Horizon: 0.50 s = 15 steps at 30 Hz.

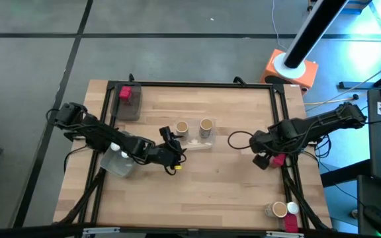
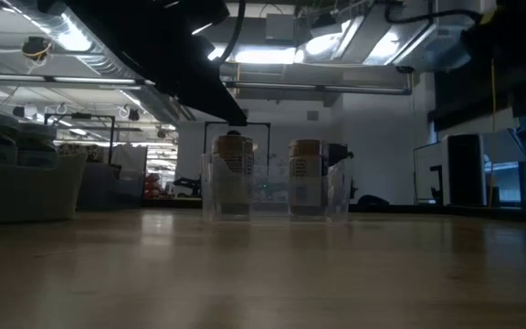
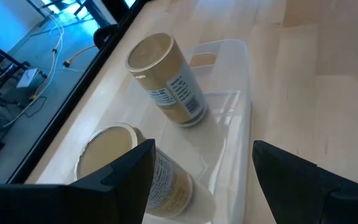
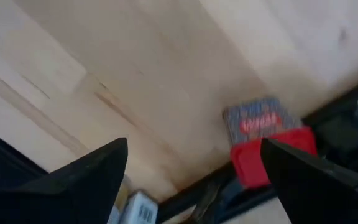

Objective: Sort spices by type
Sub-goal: Put the top red seasoning can into the black bin

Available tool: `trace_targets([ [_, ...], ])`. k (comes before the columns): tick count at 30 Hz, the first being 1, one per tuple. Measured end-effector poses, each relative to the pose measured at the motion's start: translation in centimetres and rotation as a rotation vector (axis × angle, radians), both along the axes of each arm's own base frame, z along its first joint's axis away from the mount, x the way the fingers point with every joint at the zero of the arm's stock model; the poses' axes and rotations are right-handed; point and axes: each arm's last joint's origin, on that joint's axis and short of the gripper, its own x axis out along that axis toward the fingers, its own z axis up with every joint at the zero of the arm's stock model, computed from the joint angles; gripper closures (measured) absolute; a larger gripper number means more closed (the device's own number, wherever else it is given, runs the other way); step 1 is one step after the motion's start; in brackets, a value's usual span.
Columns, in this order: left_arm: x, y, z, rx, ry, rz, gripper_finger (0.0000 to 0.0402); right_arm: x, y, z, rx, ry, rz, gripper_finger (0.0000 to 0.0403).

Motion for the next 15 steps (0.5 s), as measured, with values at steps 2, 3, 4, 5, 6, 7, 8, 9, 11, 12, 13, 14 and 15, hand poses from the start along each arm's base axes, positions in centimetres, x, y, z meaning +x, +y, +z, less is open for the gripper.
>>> trace_targets([
  [2, 0.0, 0.0, 0.0, 0.000, -0.001, 0.000, 0.0149, -0.3, 0.0, -0.6, 0.021, 0.051, -0.041, 0.0038],
  [3, 0.0, 0.0, 0.0, -0.001, -0.001, 0.000, 0.0149, -0.6, 0.1, -0.9, 0.022, 0.079, -0.038, 0.0039],
  [4, 0.0, 0.0, 0.0, -0.001, -0.002, 0.001, 0.0149, -0.9, 0.3, -1.4, 0.022, 0.106, -0.033, 0.0042],
  [5, 0.0, 0.0, 0.0, -0.004, -0.004, 0.002, 0.0149, -1.1, 0.5, -1.7, 0.022, 0.129, -0.024, 0.0048],
  [6, 0.0, 0.0, 0.0, -0.006, -0.004, 0.004, 0.0149, -1.3, 0.6, -2.1, 0.025, 0.145, -0.016, 0.0058],
  [7, 0.0, 0.0, 0.0, -0.009, -0.007, 0.006, 0.0149, -1.5, 0.7, -2.5, 0.025, 0.159, -0.007, 0.0071],
  [8, 0.0, 0.0, 0.0, -0.011, -0.008, 0.007, 0.0149, -1.6, 0.8, -2.7, 0.022, 0.171, 0.000, 0.0087],
  [9, 0.0, 0.0, 0.0, -0.011, -0.009, 0.007, 0.0149, -1.8, 0.9, -2.9, 0.017, 0.179, 0.006, 0.0106],
  [11, 0.0, 0.0, 0.0, -0.011, -0.008, 0.007, 0.0149, -2.0, 1.1, -3.1, 0.010, 0.190, 0.007, 0.0151],
  [12, 0.0, 0.0, 0.0, -0.011, -0.009, 0.007, 0.0149, -2.0, 1.2, -3.2, 0.008, 0.195, 0.011, 0.0174],
  [13, 0.0, 0.0, 0.0, -0.012, -0.009, 0.007, 0.0149, -2.1, 1.1, -3.3, 0.004, 0.202, 0.012, 0.0198],
  [14, 0.0, 0.0, 0.0, -0.011, -0.009, 0.007, 0.0149, -2.2, 1.1, -3.5, 0.001, 0.211, 0.010, 0.0221],
  [15, 0.0, 0.0, 0.0, -0.011, -0.008, 0.007, 0.0149, -2.3, 1.0, -3.8, -0.003, 0.222, 0.010, 0.0243],
])
